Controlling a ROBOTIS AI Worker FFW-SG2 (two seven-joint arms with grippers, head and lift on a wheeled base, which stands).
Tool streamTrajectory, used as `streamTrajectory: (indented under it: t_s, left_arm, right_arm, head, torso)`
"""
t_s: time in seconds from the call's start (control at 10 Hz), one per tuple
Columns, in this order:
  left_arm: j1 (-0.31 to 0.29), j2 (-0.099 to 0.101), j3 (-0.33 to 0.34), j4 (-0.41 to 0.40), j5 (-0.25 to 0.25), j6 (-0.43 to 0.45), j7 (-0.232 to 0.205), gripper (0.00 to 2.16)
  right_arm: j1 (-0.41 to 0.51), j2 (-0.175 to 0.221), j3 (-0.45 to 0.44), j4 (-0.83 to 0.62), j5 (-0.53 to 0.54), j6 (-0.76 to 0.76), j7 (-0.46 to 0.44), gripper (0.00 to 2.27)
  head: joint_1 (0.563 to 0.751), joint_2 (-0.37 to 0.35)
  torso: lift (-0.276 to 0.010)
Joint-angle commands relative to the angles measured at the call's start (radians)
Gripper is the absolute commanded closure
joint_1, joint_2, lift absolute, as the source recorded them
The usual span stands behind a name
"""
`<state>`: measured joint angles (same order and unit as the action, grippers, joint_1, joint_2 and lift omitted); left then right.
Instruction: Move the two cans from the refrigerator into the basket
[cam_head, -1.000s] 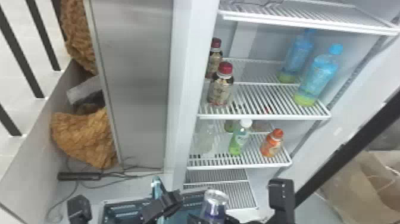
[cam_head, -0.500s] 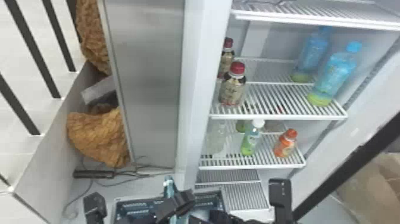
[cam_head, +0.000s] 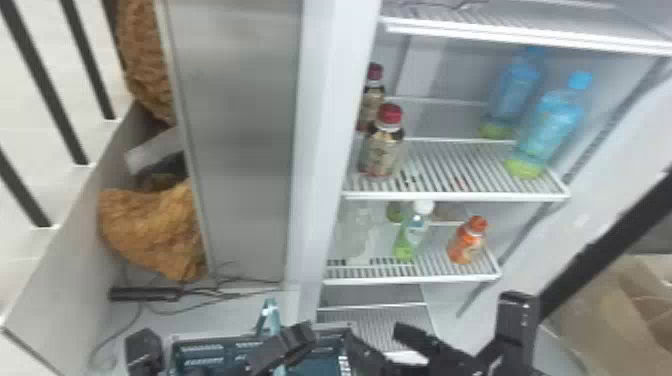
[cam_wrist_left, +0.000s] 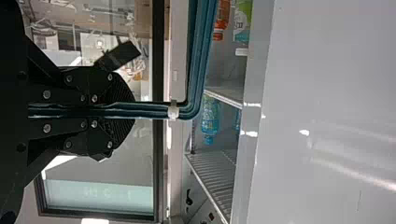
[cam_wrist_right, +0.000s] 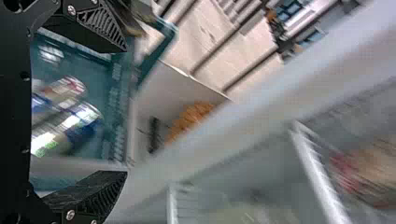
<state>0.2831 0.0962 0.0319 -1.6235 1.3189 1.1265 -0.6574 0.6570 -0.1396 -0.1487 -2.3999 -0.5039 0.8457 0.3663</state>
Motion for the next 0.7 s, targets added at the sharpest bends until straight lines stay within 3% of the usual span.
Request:
streamTrajectory:
  t_s: [0.0,0.3,0.6]
  left_arm:
    - [0.002,0.0,0.0,-0.003,0.001,0.0,-0.001,1.19]
    - [-0.001,-0.003,-0.008,-0.003,-0.001,0.01,-0.001,1.19]
    - [0.002,-0.004,-0.01,-0.003,-0.007,0.02,0.002,1.19]
  right_arm:
    - [0.055,0.02,-0.075,0.006,0.063,-0.129,0.028,0.12]
    - [0.116,0.029,-0.138,0.116,0.071,-0.392,0.082,0.12]
    - [0.209,0.08,-0.178,0.168,0.039,-0.76,0.082,0.11]
  head:
    - [0.695,-0.226]
    - [0.695,-0.35]
    - [0.695,-0.35]
  torso:
    - [-0.031]
    - [-0.031]
    - [-0.031]
